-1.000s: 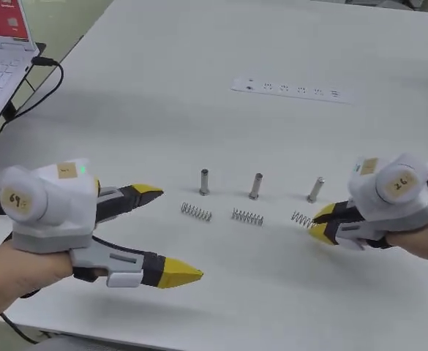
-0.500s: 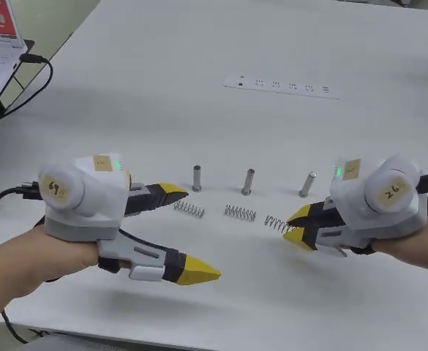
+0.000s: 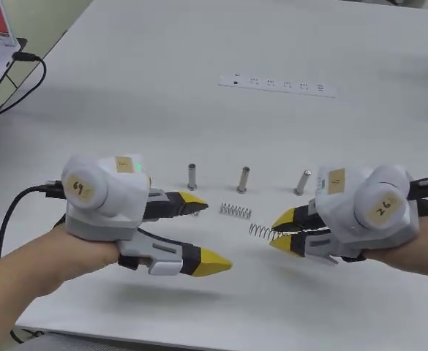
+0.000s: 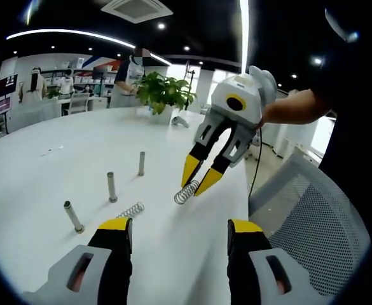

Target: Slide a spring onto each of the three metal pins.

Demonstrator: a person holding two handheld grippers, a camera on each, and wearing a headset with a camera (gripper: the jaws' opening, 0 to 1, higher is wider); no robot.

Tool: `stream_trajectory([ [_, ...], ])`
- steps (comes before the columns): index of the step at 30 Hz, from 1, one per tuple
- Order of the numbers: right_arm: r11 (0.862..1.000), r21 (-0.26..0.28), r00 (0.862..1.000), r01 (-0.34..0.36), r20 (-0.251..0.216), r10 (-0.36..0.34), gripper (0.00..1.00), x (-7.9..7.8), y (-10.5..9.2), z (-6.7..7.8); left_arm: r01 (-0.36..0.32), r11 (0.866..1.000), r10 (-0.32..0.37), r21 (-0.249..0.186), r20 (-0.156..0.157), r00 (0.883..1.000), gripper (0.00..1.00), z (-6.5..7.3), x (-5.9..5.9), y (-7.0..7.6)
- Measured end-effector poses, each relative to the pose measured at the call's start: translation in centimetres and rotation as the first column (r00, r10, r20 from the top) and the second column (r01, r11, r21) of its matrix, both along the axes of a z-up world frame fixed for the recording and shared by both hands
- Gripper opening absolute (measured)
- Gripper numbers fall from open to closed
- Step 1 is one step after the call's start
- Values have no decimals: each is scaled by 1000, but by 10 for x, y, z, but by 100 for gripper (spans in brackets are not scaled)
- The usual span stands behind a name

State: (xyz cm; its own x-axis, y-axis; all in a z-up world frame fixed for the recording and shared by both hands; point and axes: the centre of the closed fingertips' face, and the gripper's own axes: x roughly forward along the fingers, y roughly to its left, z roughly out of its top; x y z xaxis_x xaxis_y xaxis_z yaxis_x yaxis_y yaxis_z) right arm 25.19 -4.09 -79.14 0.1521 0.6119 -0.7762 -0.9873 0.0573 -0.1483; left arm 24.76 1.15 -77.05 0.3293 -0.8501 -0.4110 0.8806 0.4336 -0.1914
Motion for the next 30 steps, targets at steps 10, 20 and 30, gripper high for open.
stream_trajectory([
  [10,998,-21,998,-56,30,57,8,-9,1,3,12,1000,-12,-16,2,1000,47,1,4,-12],
  [20,996,-11,995,-84,57,84,8,-11,8,13,57,998,-56,-22,37,998,31,5,4,-30],
  [30,995,-28,994,-92,59,93,8,-13,4,12,50,998,-49,-42,23,999,21,3,6,-35],
])
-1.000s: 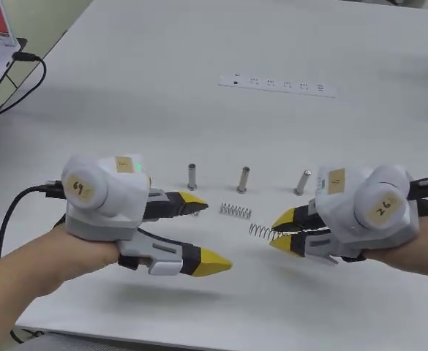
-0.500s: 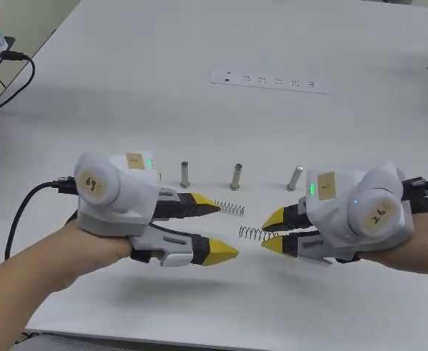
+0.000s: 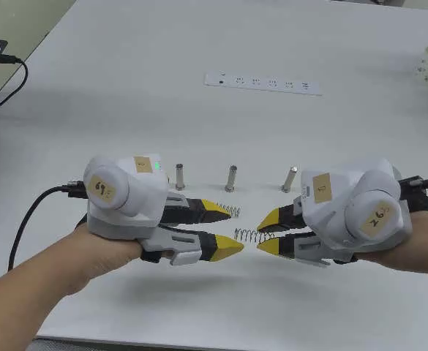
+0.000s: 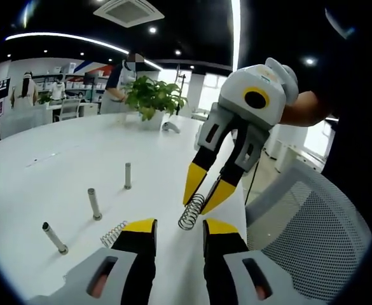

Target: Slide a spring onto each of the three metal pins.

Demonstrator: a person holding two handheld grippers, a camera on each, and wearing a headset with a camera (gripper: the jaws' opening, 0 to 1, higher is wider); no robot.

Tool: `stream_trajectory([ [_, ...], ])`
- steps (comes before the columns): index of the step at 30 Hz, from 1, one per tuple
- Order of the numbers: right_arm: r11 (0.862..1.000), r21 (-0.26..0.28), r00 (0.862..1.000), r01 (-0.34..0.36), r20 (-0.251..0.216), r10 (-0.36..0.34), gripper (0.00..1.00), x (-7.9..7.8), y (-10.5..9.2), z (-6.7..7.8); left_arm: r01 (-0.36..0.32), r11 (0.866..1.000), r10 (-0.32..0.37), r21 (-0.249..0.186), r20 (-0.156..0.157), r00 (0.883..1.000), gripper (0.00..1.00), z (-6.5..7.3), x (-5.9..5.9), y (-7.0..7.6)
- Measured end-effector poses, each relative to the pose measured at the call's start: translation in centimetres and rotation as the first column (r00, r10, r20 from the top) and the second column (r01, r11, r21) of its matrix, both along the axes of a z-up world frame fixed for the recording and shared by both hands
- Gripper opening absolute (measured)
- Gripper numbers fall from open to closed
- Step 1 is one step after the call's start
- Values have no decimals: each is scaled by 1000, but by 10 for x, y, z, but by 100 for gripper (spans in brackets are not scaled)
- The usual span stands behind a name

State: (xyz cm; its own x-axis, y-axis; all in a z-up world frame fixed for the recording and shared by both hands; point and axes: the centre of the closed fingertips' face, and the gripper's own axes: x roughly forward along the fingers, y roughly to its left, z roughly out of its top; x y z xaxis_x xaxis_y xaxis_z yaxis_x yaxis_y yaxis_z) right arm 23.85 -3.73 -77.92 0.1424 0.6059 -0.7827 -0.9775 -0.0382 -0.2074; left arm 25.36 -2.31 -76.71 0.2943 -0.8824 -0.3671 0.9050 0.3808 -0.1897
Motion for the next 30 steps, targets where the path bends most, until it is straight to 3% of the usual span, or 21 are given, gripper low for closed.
stream_trajectory([
  [30,999,43,1000,-24,-11,24,8,-2,3,11,62,998,-62,-14,7,998,4,6,-8,-12],
])
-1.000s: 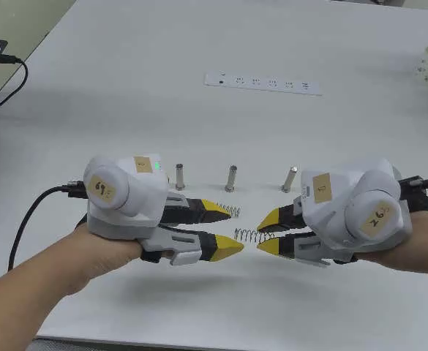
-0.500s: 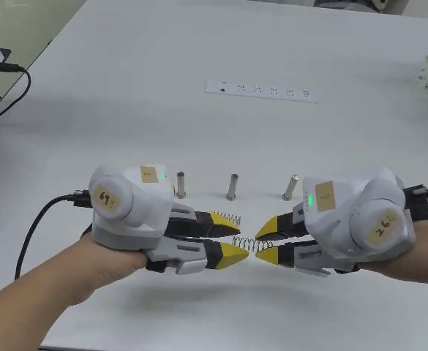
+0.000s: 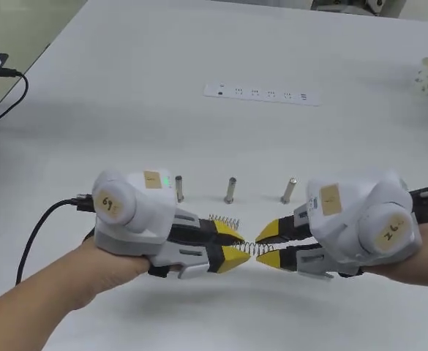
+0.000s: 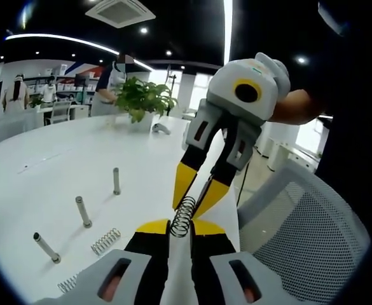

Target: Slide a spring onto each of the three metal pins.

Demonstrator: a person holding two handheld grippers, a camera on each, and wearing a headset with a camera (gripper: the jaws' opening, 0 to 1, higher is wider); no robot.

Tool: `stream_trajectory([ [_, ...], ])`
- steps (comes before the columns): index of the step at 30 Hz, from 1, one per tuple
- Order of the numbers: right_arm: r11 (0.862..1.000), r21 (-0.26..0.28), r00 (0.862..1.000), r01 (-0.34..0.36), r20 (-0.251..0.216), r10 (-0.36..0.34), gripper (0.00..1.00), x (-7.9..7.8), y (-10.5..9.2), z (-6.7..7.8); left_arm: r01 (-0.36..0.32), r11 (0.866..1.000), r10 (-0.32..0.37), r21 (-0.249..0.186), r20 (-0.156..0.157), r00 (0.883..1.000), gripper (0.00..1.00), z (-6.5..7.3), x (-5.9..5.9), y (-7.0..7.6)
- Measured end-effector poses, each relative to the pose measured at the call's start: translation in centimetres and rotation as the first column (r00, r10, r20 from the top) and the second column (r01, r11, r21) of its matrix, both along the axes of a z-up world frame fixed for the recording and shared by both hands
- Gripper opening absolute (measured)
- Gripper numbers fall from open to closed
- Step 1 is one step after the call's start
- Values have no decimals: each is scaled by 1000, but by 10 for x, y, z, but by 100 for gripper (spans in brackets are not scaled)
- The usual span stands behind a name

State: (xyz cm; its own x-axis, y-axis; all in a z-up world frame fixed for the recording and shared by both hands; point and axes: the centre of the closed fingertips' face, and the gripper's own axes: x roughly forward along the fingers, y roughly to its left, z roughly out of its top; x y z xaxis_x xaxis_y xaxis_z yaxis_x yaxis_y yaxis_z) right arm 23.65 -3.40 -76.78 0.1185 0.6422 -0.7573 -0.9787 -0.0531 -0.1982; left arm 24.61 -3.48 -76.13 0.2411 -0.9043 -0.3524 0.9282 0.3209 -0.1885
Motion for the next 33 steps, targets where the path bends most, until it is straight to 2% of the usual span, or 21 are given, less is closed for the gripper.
stream_trajectory([
  [6,1000,19,1000,4,-7,-4,8,-2,1,2,21,1000,-22,2,23,1000,3,3,-2,0],
  [9,999,33,1000,14,-13,-14,8,-2,1,2,26,1000,-26,3,23,999,3,4,-3,0],
  [20,997,47,998,55,-44,-53,12,-4,-5,0,37,999,-37,-6,16,999,3,6,-6,-2],
  [24,997,41,996,71,-53,-69,11,-2,-10,-2,38,999,-38,-13,13,999,3,7,-5,-2],
  [33,995,62,995,82,-61,-78,8,-2,-10,-2,42,999,-42,-14,6,999,3,6,-6,-1],
])
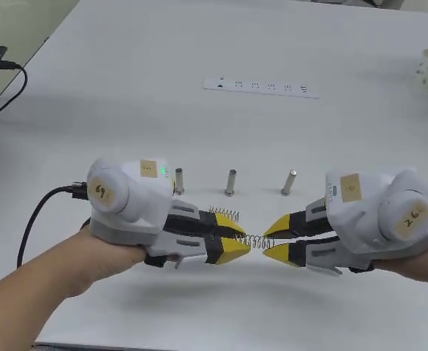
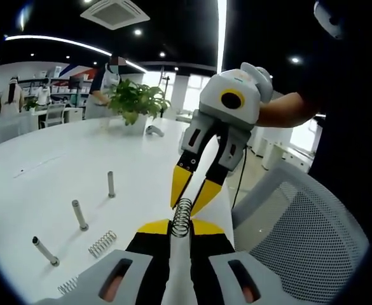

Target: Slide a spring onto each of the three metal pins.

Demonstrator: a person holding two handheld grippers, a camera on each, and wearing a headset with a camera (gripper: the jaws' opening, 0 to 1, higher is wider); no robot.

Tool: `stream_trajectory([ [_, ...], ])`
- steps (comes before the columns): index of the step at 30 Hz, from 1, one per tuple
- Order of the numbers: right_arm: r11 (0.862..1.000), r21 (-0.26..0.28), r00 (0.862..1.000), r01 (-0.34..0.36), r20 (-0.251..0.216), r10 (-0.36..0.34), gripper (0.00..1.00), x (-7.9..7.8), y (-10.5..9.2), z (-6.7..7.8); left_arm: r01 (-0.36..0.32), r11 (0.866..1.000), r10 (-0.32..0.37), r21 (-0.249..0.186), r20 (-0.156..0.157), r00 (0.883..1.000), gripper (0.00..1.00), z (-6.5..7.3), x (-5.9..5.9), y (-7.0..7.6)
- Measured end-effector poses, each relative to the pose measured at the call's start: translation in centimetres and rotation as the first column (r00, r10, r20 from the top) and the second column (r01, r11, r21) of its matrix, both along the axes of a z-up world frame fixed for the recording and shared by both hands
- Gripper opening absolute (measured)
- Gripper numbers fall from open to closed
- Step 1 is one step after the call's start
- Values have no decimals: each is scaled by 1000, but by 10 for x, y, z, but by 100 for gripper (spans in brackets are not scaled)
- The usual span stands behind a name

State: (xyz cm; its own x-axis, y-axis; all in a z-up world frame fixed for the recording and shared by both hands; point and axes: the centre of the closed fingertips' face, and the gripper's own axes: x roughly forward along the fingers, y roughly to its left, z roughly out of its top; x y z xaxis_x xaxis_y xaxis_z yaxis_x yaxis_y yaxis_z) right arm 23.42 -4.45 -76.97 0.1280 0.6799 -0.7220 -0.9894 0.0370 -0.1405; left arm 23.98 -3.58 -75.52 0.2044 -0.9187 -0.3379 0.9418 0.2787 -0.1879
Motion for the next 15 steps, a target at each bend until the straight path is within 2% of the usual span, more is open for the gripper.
stream_trajectory([
  [9,1000,14,1000,6,4,-6,8,2,1,3,4,1000,-4,1,6,1000,3,-1,1,1],
  [15,1000,-4,999,-26,31,26,8,0,2,8,10,1000,-10,7,6,1000,3,-3,0,2],
])
